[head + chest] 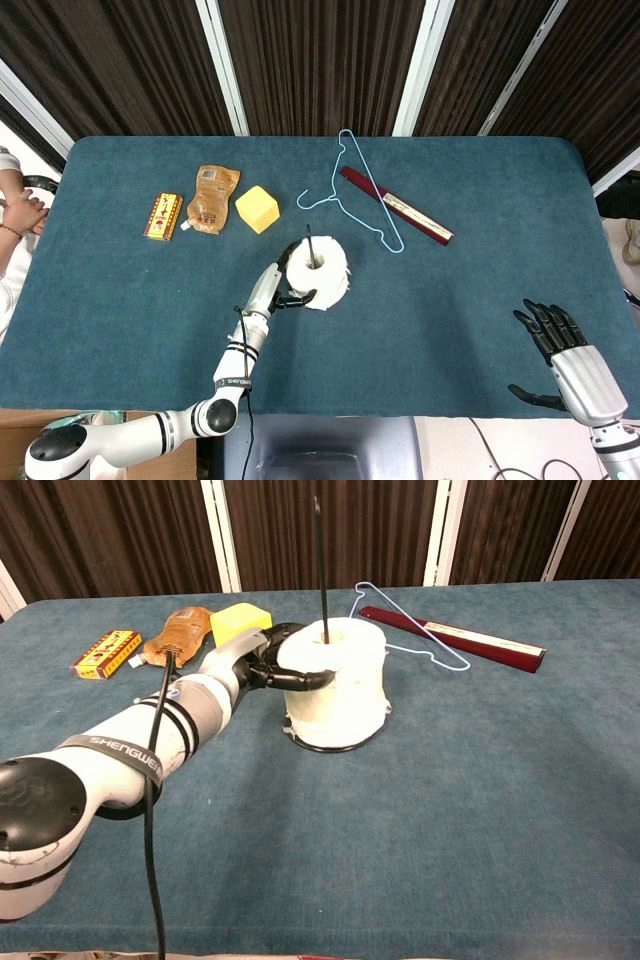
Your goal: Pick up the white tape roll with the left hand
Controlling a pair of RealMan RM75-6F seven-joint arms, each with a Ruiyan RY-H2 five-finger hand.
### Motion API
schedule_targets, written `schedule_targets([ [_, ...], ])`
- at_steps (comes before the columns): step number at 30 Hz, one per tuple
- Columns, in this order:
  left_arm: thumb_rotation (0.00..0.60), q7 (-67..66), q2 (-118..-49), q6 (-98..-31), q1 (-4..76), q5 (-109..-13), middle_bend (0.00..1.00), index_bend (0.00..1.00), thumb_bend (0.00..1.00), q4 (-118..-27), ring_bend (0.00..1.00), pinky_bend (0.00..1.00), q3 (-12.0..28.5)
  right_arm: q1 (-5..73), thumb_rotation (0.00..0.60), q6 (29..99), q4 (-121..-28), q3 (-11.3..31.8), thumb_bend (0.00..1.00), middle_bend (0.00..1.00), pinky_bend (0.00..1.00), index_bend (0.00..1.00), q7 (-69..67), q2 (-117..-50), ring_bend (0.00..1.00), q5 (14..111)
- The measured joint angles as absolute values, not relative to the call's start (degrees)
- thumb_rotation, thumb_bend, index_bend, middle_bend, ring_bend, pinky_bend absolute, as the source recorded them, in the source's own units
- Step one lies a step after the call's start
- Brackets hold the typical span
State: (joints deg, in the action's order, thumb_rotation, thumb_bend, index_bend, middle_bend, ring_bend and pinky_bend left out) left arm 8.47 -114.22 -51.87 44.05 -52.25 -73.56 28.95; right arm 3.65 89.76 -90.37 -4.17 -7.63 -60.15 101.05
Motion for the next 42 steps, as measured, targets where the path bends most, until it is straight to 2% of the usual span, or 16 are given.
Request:
schedule_targets([
  [4,0.6,9.27,-114.72,-55.44,43.89,-55.65,0.75,0.74,0.77,-73.15,0.86,0.81,28.68,3.39,0.6,90.17,-90.2,-4.37,0.06,0.0,0.0,0.0,-7.88,-60.01,0.0,101.32],
  [6,0.6,9.83,-114.99,-58.39,43.75,-58.4,0.78,0.78,0.83,-73.19,0.89,0.84,28.42,3.33,0.6,90.16,-90.19,-4.51,0.06,0.0,0.0,0.0,-7.82,-59.97,0.0,101.52],
  [11,0.6,11.26,-114.56,-64.71,43.22,-64.38,0.78,0.78,0.82,-76.61,0.89,0.85,28.35,3.14,0.6,90.32,-90.21,-4.77,0.06,0.0,0.0,0.0,-7.38,-60.0,0.0,101.96],
  [16,0.6,10.32,-111.63,-67.22,42.54,-66.26,0.78,0.79,0.82,-84.53,0.89,0.85,29.26,2.97,0.6,90.52,-90.19,-4.93,0.06,0.0,0.0,0.0,-7.27,-59.96,0.0,102.26],
  [26,0.6,5.05,-98.6,-69.8,40.1,-64.08,0.79,0.79,0.81,-108.85,0.89,0.85,35.64,2.63,0.6,91.38,-89.91,-5.19,0.06,0.0,0.0,0.0,-7.51,-59.88,0.0,103.09],
  [29,0.6,3.95,-93.94,-70.58,38.68,-63.23,0.78,0.79,0.82,-112.53,0.89,0.85,37.1,2.5,0.6,91.63,-89.77,-5.23,0.06,0.0,0.0,0.0,-7.43,-59.95,0.0,103.28],
  [33,0.6,4.77,-88.79,-71.55,35.3,-63.1,0.78,0.79,0.82,-113.07,0.89,0.85,37.53,2.52,0.6,91.46,-89.79,-5.47,0.06,0.0,0.0,0.0,-7.2,-60.02,0.0,103.71],
  [36,0.6,6.6,-86.56,-71.41,33.31,-63.35,0.78,0.79,0.81,-110.11,0.89,0.85,36.47,2.48,0.6,91.63,-89.77,-5.66,0.06,0.0,0.0,0.0,-6.89,-60.16,0.0,104.38],
  [42,0.6,13.67,-83.96,-69.5,29.01,-66.12,0.78,0.79,0.79,-100.0,0.88,0.83,28.75,2.59,0.6,91.1,-90.27,-5.84,0.06,0.0,0.0,0.0,-5.5,-60.67,0.0,104.76],
])
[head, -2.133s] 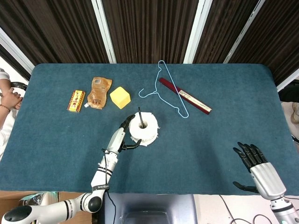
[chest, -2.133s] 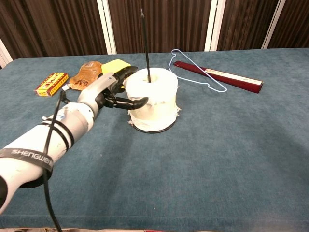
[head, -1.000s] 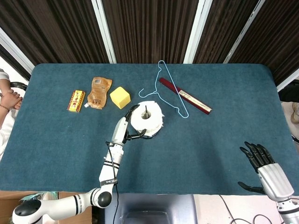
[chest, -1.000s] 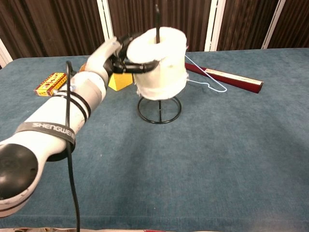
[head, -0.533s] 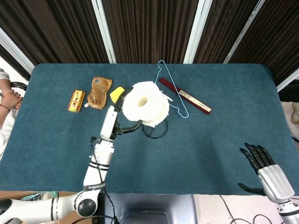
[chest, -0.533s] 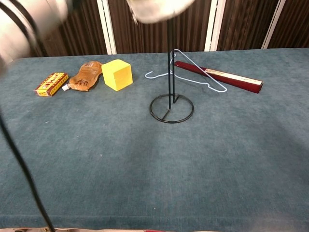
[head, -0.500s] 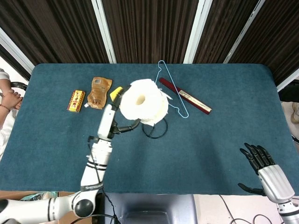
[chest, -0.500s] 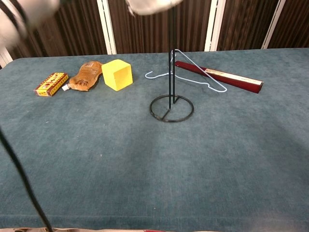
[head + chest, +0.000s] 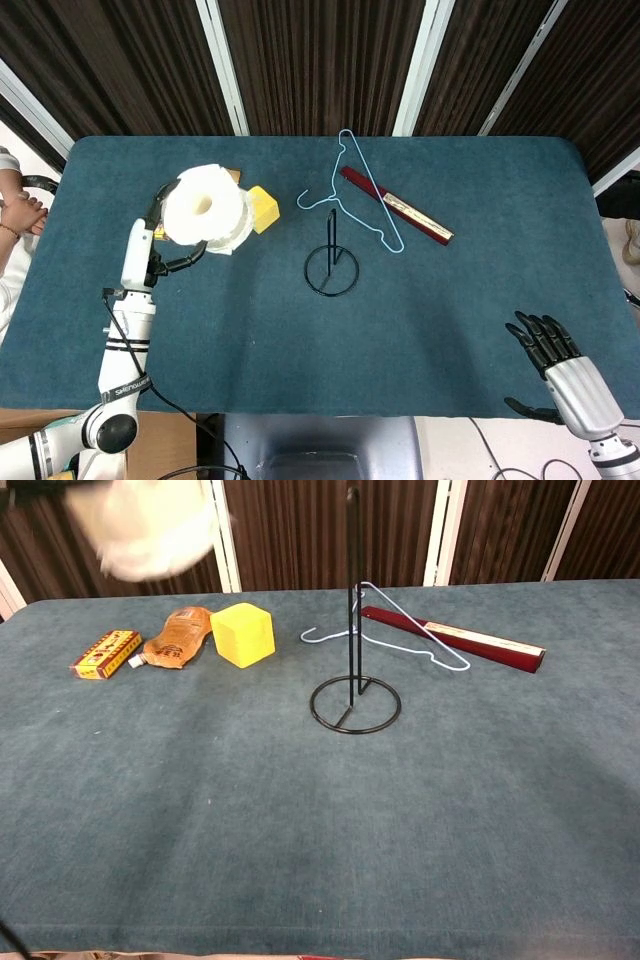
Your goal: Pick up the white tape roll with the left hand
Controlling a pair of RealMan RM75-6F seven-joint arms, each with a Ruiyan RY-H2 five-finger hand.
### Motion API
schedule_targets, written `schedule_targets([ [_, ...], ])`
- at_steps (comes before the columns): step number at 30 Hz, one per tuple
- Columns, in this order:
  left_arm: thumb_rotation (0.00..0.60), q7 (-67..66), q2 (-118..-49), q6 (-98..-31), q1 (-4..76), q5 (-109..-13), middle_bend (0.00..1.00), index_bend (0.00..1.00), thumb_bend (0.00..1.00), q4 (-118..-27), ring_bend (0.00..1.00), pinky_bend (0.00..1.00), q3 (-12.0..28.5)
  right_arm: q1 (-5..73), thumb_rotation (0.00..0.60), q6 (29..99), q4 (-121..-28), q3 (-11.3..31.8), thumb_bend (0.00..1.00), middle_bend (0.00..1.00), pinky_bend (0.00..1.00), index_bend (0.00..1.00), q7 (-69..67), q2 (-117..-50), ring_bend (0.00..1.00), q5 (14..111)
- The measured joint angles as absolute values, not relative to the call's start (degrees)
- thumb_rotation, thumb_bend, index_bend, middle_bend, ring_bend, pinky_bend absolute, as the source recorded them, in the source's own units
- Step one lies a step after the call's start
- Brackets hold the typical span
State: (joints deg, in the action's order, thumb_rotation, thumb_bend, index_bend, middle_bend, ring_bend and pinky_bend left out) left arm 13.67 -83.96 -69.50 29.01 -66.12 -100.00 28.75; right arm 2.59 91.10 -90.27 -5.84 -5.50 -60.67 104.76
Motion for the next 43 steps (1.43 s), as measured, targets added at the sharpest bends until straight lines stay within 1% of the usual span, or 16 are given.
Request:
schedule_targets([
  [2,0.6,15.83,-84.44,-69.04,28.09,-67.89,0.77,0.79,0.77,-95.82,0.84,0.76,25.59,2.65,0.6,90.8,-90.51,-5.98,0.06,0.0,0.0,0.0,-4.65,-60.9,0.0,105.09],
  [5,0.6,17.56,-86.31,-68.68,27.35,-70.42,0.71,0.75,0.68,-89.42,0.65,0.51,21.61,2.72,0.6,90.35,-90.87,-6.21,0.06,0.0,0.0,0.0,-3.55,-61.22,0.0,105.5],
  [7,0.6,18.82,-87.98,-68.57,27.11,-71.97,0.54,0.62,0.59,-85.75,0.43,0.28,19.48,2.73,0.6,90.23,-91.04,-6.25,0.06,0.0,0.0,0.0,-3.21,-61.35,0.0,105.54],
  [8,0.6,19.95,-89.0,-68.23,27.08,-72.97,0.46,0.56,0.57,-83.6,0.35,0.21,18.05,2.73,0.6,90.2,-91.09,-6.21,0.06,0.0,0.0,0.0,-3.15,-61.4,0.0,105.42],
  [9,0.6,20.83,-89.58,-67.73,27.13,-73.72,0.34,0.45,0.54,-82.25,0.24,0.14,16.99,2.73,0.6,90.19,-91.13,-6.16,0.06,0.0,0.0,0.0,-3.13,-61.42,0.0,105.3],
  [10,0.6,21.59,-89.96,-67.07,27.21,-74.37,0.27,0.37,0.53,-81.25,0.18,0.12,16.11,2.73,0.6,90.17,-91.17,-6.1,0.06,0.0,0.0,0.0,-3.13,-61.44,0.0,105.16],
  [13,0.6,22.19,-90.51,-64.65,27.66,-74.83,0.18,0.27,0.51,-79.5,0.1,0.08,14.76,2.74,0.6,90.06,-91.28,-5.94,0.06,0.0,0.0,0.0,-3.05,-61.65,0.0,104.8],
  [15,0.6,21.5,-90.56,-62.71,28.04,-74.12,0.07,0.12,0.47,-78.76,0.03,0.03,14.16,2.82,0.6,89.83,-91.26,-5.95,0.06,0.0,0.0,0.0,-2.82,-61.74,0.0,104.84],
  [17,0.6,20.18,-90.43,-61.34,28.32,-73.27,0.0,0.01,0.44,-78.38,0.0,0.0,13.7,2.91,0.6,89.61,-91.3,-5.92,0.06,0.0,0.0,0.0,-2.56,-61.85,0.0,104.76],
  [18,0.6,19.54,-90.36,-61.19,28.37,-73.04,0.0,0.0,0.42,-78.3,0.0,0.0,13.55,2.95,0.6,89.55,-91.33,-5.87,0.06,0.0,0.0,0.0,-2.49,-61.93,0.0,104.73],
  [22,0.6,18.51,-89.99,-62.7,28.24,-73.53,0.0,0.0,0.37,-78.48,0.0,0.02,13.33,2.94,0.6,89.78,-91.28,-5.73,0.06,0.0,0.0,0.0,-2.29,-62.17,0.0,104.71],
  [27,0.6,22.18,-87.24,-65.37,27.2,-76.28,0.0,0.0,0.36,-81.46,0.0,0.02,13.1,2.89,0.6,89.8,-91.19,-5.77,0.06,0.0,0.0,0.0,-1.6,-62.54,0.0,104.92],
  [31,0.6,22.58,-83.69,-70.49,25.18,-81.4,0.0,0.0,0.37,-83.5,0.0,0.01,11.59,2.81,0.6,89.73,-91.26,-5.83,0.06,0.0,0.0,0.0,-1.07,-62.58,0.0,104.87],
  [34,0.6,22.32,-79.88,-75.52,22.46,-87.82,0.0,0.0,0.4,-84.63,0.0,0.01,8.1,2.76,0.6,89.42,-91.34,-5.8,0.06,0.0,0.0,0.0,-0.15,-62.74,0.0,104.61],
  [40,0.6,21.76,-73.33,-85.68,14.52,-101.32,0.0,0.0,0.41,-84.17,0.0,0.0,-4.23,2.89,0.6,88.12,-92.08,-5.9,0.06,0.0,0.0,0.0,2.96,-63.57,0.0,104.56],
  [43,0.6,17.39,-72.83,-88.75,11.67,-103.16,0.0,0.0,0.42,-82.91,0.0,0.0,-6.15,2.86,0.6,87.98,-92.38,-6.04,0.06,0.0,0.0,0.0,3.83,-64.05,0.0,104.87],
])
